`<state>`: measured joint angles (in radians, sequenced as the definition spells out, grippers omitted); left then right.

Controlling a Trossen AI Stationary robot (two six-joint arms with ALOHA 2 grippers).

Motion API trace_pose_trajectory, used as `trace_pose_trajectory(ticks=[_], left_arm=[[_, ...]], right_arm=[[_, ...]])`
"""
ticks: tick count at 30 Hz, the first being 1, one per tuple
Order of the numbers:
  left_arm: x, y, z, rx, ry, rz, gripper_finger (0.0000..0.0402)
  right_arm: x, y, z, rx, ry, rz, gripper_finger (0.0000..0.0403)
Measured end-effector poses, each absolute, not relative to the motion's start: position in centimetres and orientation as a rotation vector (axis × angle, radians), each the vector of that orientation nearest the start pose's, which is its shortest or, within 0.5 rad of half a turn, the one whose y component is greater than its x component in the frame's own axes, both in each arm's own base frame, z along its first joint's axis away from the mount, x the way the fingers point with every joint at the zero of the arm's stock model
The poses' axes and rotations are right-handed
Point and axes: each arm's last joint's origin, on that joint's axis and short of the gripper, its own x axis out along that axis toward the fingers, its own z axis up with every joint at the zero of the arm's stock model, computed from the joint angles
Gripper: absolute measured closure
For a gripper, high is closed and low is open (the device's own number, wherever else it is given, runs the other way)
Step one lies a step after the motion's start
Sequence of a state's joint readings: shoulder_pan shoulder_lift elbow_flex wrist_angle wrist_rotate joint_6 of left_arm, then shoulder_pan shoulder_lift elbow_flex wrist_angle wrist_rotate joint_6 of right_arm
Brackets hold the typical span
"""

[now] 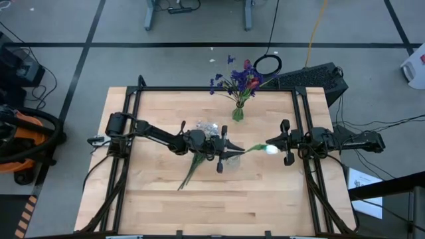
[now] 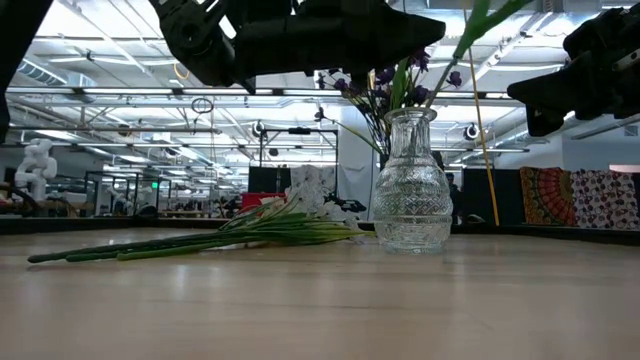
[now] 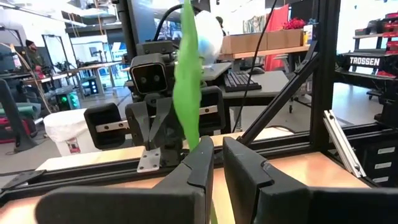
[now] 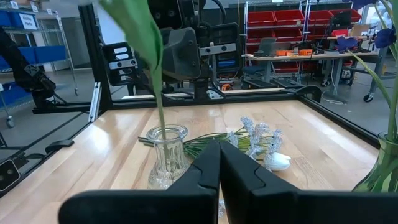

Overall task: Sort flowers into vase by color
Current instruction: Put the left white flowers into the transparent flower vase

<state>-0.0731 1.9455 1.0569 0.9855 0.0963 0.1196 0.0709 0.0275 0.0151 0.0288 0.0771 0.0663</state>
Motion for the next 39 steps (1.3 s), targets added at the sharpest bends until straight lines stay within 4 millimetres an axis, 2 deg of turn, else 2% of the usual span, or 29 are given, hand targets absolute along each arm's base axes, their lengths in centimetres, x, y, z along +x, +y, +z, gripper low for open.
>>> trace_pose_trajectory(ticks=[7, 9, 13, 16, 19, 24, 26, 31, 35, 39], left_arm=[[40.7, -3.0, 22.4, 0.119, -0.111, -0.126, 0.0355], [40.3, -2.6, 23.0, 0.119, -0.061, -0.104, 0.034], [39.4, -2.0, 24.4, 0.112, 0.003, -0.06, 0.0283], [38.3, -1.7, 26.6, 0.112, -0.006, 0.056, 0.025], [36.4, -1.5, 28.7, 0.118, 0.061, 0.195, 0.0241], [31.7, -1.2, 30.7, 0.047, 0.256, 0.615, 0.0242], [29.7, -1.1, 30.9, -0.002, 0.325, 0.716, 0.0242], [26.1, -1.0, 30.3, -0.277, 0.463, 0.768, 0.0242], [25.0, -1.3, 28.4, -0.452, 0.669, 0.774, 0.0242], [25.3, -1.7, 26.1, -0.506, 0.85, 0.786, 0.0242]], right_arm=[[9.8, 0.5, 16.9, 0.068, -0.017, -0.006, 0.0403], [9.8, 0.5, 16.9, 0.068, -0.016, -0.006, 0.0403], [9.8, 0.5, 16.9, 0.068, -0.016, -0.006, 0.0403], [9.8, 0.5, 16.9, 0.068, -0.017, -0.006, 0.0403], [9.8, 0.5, 16.9, 0.068, -0.017, -0.006, 0.0403], [9.8, 0.5, 16.9, 0.068, -0.018, -0.006, 0.0403], [9.8, 0.5, 16.9, 0.068, -0.018, -0.006, 0.0403], [9.8, 0.5, 17.0, 0.068, -0.019, -0.006, 0.0403], [9.8, 0.5, 16.9, 0.068, -0.019, -0.006, 0.0403], [9.8, 0.5, 16.9, 0.068, -0.018, -0.006, 0.0403]])
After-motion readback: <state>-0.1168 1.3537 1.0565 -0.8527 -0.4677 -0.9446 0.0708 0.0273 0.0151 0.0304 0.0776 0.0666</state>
